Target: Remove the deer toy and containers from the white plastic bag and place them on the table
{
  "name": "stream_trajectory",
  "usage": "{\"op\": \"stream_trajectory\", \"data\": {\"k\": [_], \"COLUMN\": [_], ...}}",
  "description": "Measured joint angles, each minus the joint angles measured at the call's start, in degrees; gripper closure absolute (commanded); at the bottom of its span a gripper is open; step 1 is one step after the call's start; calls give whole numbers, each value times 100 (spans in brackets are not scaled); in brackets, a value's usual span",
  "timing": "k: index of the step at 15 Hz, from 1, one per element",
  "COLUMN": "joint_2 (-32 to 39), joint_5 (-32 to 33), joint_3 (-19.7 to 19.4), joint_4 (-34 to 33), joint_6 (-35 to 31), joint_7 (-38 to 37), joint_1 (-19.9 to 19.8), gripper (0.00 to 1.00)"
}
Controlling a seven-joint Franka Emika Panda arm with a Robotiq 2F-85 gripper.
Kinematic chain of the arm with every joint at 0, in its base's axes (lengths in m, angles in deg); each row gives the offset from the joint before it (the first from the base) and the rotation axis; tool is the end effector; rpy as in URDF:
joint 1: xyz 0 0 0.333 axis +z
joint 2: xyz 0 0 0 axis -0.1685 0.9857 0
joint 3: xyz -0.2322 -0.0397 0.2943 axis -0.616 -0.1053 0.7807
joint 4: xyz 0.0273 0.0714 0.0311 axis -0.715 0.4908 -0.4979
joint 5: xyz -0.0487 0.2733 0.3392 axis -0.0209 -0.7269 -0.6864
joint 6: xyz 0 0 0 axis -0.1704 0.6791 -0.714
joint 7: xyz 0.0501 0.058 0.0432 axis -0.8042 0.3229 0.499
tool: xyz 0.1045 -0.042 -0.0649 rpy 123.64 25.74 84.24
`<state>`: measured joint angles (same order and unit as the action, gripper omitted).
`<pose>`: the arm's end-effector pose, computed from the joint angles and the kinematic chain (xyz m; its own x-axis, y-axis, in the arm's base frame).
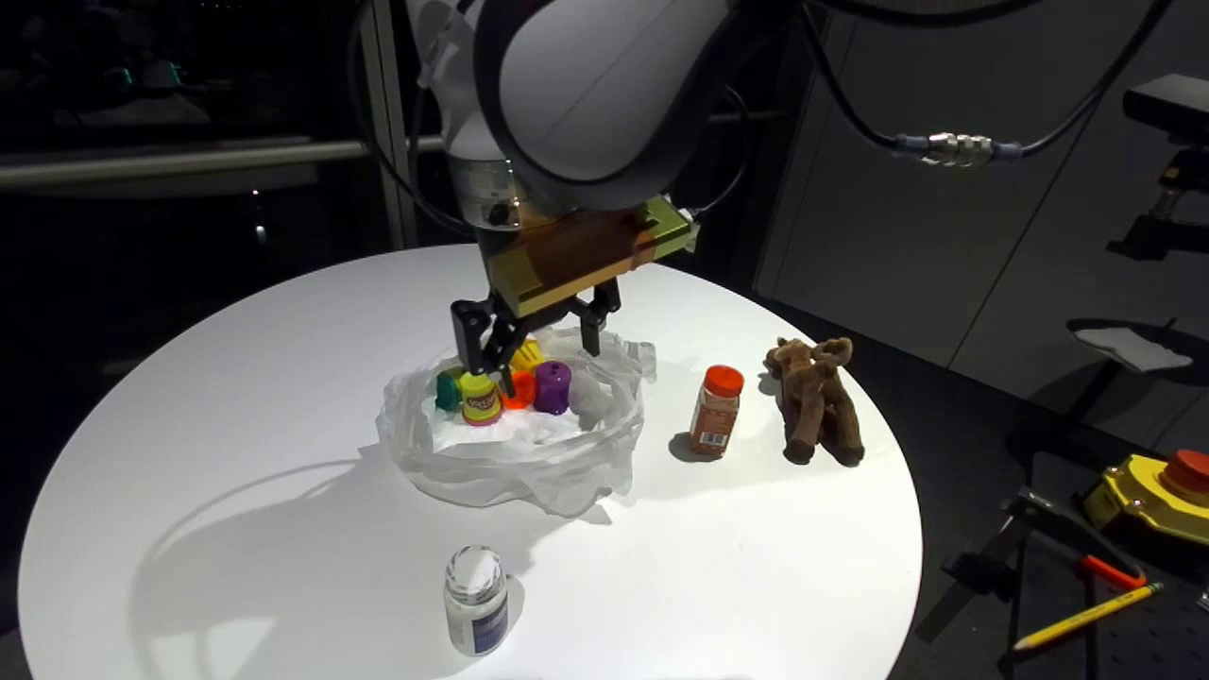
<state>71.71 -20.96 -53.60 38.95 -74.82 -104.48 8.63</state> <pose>0.6831 0.2060 0.2193 0.9781 -0.2033 0.0440 -0.2080 -0.9559 0.2071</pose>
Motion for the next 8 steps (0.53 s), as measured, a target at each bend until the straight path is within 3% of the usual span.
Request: {"op": "stream_trajectory", "data": {"k": [8], "joint_2": [481], "joint_5": [-447], "joint_3": [135], "joint_4": [-292], "joint_6": [-239], "joint_7": [2380], "joint_1": [-827], "gripper": [0]}}
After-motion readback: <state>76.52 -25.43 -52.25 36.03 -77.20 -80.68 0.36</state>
